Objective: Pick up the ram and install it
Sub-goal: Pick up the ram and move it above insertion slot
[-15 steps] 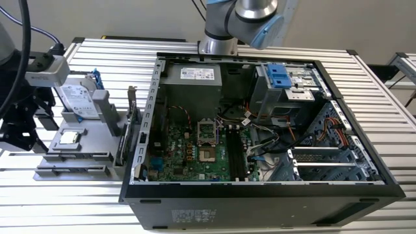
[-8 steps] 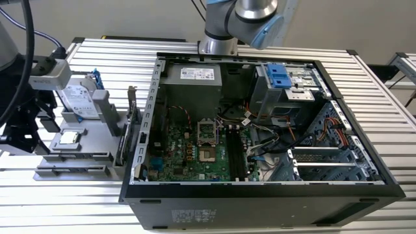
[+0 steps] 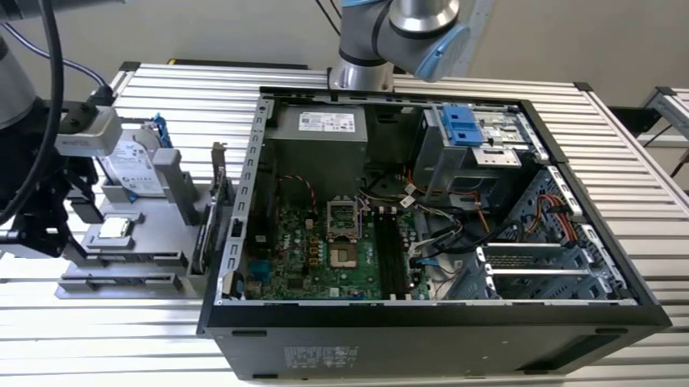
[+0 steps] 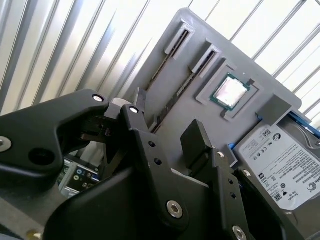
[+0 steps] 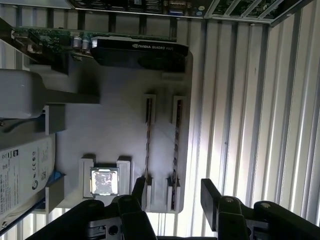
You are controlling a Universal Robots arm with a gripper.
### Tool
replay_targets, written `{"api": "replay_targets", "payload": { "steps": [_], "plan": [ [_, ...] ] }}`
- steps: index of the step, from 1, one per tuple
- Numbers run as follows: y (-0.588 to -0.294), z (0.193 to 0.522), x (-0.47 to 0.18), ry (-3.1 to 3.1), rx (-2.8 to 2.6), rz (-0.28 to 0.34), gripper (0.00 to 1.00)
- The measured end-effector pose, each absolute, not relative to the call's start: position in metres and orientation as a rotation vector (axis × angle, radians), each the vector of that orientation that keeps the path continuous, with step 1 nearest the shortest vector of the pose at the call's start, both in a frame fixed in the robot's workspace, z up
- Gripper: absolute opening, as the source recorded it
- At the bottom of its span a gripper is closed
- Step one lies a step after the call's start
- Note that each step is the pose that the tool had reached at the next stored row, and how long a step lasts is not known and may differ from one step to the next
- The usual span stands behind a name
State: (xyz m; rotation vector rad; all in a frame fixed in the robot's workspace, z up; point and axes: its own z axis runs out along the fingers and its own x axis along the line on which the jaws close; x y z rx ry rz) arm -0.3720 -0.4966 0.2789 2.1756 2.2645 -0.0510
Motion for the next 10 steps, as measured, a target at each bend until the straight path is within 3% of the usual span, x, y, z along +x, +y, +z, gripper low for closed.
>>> {"api": "replay_targets", "payload": {
  "steps": [10],
  "plan": [
    [-0.4966, 0.2709, -0.372, 2.264, 2.175, -0.052, 1.0]
  ]
}}
